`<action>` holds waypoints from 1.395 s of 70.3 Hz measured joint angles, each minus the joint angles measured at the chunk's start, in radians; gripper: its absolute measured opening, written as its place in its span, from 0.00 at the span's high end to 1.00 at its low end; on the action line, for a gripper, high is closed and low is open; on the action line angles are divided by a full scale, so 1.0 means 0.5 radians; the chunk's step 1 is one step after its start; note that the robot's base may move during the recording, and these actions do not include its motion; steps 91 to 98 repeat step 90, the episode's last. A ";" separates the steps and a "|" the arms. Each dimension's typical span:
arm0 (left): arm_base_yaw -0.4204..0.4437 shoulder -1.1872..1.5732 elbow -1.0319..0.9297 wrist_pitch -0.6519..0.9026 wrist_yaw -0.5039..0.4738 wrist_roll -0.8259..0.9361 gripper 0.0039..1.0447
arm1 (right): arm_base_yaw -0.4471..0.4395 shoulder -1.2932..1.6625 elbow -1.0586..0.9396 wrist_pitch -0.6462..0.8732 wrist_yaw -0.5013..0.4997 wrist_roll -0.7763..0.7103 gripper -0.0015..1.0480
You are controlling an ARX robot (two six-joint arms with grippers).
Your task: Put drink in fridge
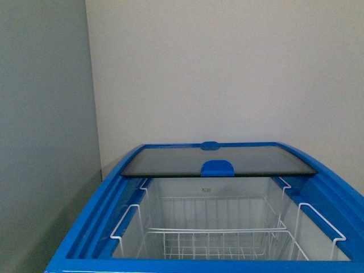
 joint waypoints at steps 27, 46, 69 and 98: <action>0.000 0.000 0.000 0.000 0.000 -0.001 0.63 | 0.000 -0.001 0.000 0.000 0.000 0.000 0.59; 0.000 0.000 0.000 0.000 0.000 -0.001 0.14 | 0.000 -0.001 0.000 0.000 0.000 0.000 0.13; 0.000 0.000 0.000 0.000 0.000 0.000 0.08 | 0.000 -0.001 0.000 0.000 0.000 0.001 0.07; 0.000 0.000 0.000 0.000 0.000 0.000 0.08 | 0.000 -0.001 0.000 0.000 0.000 0.002 0.07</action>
